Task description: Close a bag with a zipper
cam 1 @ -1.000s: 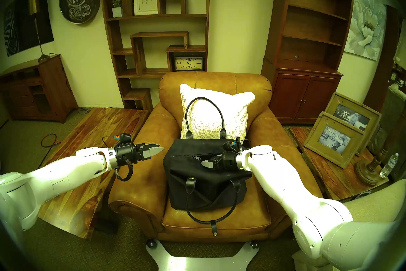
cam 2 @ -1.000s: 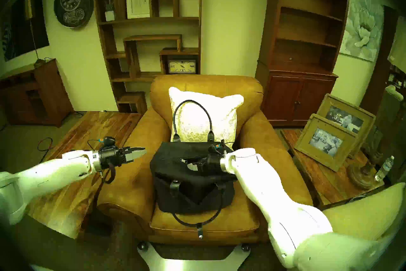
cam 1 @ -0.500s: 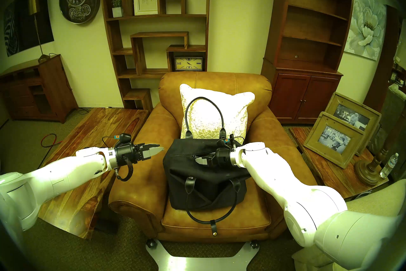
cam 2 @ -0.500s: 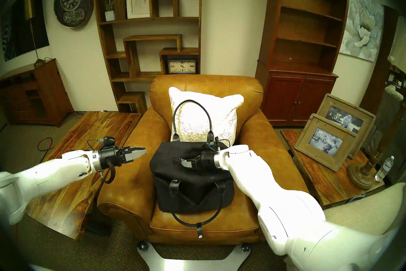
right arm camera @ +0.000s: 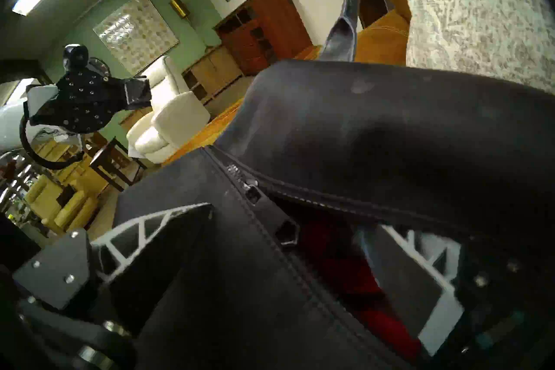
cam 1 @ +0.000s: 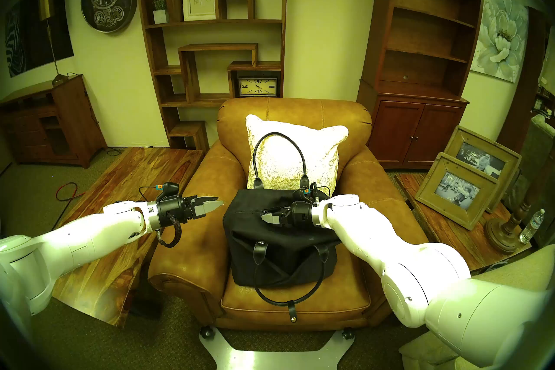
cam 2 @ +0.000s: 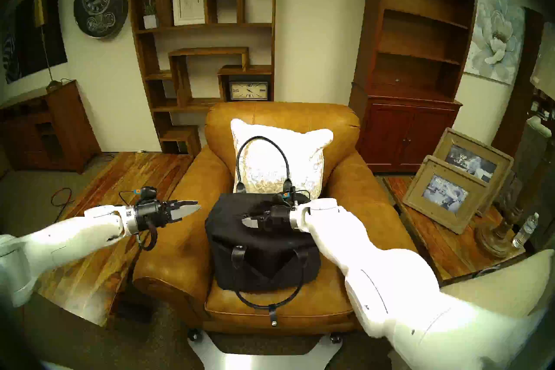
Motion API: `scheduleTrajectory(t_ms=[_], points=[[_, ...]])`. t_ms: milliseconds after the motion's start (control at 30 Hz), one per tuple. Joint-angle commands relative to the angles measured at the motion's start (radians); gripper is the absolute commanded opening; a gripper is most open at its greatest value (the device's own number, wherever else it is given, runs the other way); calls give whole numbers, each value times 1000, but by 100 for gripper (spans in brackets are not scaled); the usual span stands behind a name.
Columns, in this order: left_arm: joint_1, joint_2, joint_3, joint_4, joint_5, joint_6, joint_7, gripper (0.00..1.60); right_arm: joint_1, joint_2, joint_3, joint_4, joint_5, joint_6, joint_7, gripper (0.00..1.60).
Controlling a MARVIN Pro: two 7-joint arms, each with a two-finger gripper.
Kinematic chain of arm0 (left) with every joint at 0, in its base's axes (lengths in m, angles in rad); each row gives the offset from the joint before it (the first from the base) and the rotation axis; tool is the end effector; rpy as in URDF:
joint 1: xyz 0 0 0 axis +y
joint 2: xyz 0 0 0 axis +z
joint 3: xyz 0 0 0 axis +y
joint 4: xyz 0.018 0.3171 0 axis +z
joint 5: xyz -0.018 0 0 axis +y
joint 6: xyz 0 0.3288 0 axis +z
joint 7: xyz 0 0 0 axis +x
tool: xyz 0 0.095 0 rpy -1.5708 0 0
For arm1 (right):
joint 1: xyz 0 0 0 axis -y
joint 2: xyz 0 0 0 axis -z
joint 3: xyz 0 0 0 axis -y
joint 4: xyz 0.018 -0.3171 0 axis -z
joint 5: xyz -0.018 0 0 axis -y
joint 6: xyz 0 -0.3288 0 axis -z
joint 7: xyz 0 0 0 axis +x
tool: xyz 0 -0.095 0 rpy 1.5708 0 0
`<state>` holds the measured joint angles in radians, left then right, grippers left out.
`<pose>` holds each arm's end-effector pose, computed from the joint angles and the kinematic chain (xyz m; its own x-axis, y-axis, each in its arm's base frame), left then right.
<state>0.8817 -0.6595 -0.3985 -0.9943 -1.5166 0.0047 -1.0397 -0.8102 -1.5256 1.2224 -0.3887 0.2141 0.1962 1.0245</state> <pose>0.4616 0.1614 -0.3420 0.5244 0.1846 0.8312 -0.7014 -0.4597 0.5447 0.5485 0.0978 -0.4100 0.5840 0.1403 0.7996 0.7532 -0.4610 -0.4692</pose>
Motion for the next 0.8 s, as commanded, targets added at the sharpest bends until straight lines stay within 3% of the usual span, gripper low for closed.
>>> scheduleTrajectory(t_ms=[0, 33, 100, 133, 300, 333, 400, 433, 500, 533, 600, 633, 767], points=[[-12, -4, -10, 3, -6, -1, -7, 160, 54, -26, -1, 17, 5, -46, 49, 131], [-12, -4, -10, 4, -6, -1, -8, 160, 55, -25, -1, 20, 5, -50, 54, 79], [-13, -5, -10, 5, -6, -1, -9, 160, 56, -24, -1, 27, 3, -57, 65, 79], [-13, -5, -10, 5, -6, -1, -9, 160, 56, -24, -1, 31, 3, -61, 70, 90], [-13, -6, -10, 7, -6, -1, -11, 160, 46, -16, -10, 20, -13, -76, 75, 92], [-13, -6, -10, 7, -6, -1, -12, 160, 43, -14, -10, 17, -13, -77, 78, 75], [-13, -6, -10, 8, -6, -1, -12, 160, 37, -11, -9, 9, -12, -76, 80, 75], [-13, -7, -10, 8, -6, -1, -12, 160, 35, -10, -9, 6, -11, -76, 81, 88], [-14, -7, -10, 9, -6, -1, -13, 160, 30, -8, -8, -5, -10, -74, 82, 88], [-14, -7, -10, 9, -6, -1, -13, 160, 28, -7, -8, -9, -10, -73, 83, 78], [-14, -7, -10, 9, -6, -1, -13, 160, 21, -4, -10, -23, -12, -70, 81, 78], [-14, -7, -10, 9, -6, -1, -13, 160, 19, -3, -10, -28, -12, -68, 81, 53], [-14, -7, -10, 9, -6, -1, -14, 160, 8, 3, -11, -51, -13, -59, 80, 47]])
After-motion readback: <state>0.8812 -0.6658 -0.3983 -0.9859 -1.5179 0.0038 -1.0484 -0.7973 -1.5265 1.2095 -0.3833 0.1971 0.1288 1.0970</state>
